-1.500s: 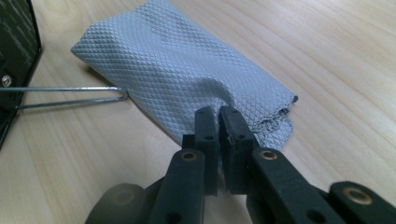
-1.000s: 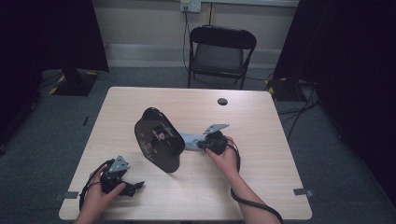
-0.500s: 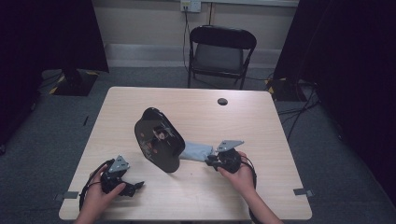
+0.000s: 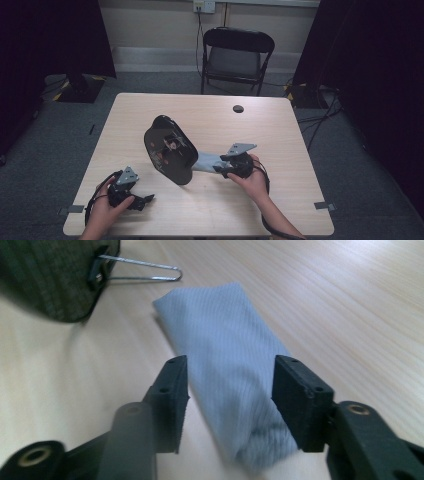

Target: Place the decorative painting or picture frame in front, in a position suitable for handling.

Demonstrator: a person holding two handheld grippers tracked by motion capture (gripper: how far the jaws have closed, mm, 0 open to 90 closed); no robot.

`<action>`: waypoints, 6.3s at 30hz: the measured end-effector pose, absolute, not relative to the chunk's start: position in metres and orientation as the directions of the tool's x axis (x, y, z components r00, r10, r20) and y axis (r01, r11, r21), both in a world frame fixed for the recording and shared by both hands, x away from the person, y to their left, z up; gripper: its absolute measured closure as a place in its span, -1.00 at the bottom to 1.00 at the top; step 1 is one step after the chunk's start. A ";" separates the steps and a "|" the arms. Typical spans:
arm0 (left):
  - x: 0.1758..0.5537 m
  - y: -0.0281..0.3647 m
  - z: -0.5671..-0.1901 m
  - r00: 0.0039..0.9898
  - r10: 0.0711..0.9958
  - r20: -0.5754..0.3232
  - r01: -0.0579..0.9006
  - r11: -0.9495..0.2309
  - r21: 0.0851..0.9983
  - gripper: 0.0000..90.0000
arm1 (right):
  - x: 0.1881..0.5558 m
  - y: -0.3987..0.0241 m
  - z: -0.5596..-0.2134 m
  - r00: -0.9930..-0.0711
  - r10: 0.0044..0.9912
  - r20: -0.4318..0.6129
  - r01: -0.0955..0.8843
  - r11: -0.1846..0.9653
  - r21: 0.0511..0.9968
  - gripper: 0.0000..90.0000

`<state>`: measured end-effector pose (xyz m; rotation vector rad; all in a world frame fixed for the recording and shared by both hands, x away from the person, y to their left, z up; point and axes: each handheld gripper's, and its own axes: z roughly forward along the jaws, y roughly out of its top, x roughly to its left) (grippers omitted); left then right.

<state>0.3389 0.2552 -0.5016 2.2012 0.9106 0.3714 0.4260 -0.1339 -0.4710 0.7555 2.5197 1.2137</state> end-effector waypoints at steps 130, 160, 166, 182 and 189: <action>0.353 0.152 -0.477 0.852 0.524 0.004 0.333 -0.547 0.768 -0.01 | 0.357 -0.264 -0.499 -0.721 0.693 0.005 0.471 0.485 0.737 -0.66; 0.347 0.206 -0.481 0.779 0.627 -0.024 0.446 -0.525 0.725 -0.06 | 0.357 -0.264 -0.499 -0.720 0.694 0.006 0.472 0.484 0.736 -0.66; 0.346 0.221 -0.479 0.769 0.639 -0.026 0.458 -0.522 0.719 -0.08 | 0.357 -0.264 -0.499 -0.721 0.693 0.005 0.472 0.485 0.736 -0.66; 0.348 0.257 -0.476 0.713 0.699 -0.052 0.515 -0.472 0.716 -0.10 | 0.357 -0.264 -0.499 -0.720 0.694 0.006 0.472 0.484 0.736 -0.66; 0.356 0.266 -0.479 0.685 0.727 -0.059 0.537 -0.447 0.715 -0.13 | 0.357 -0.264 -0.499 -0.720 0.694 0.005 0.472 0.484 0.736 -0.66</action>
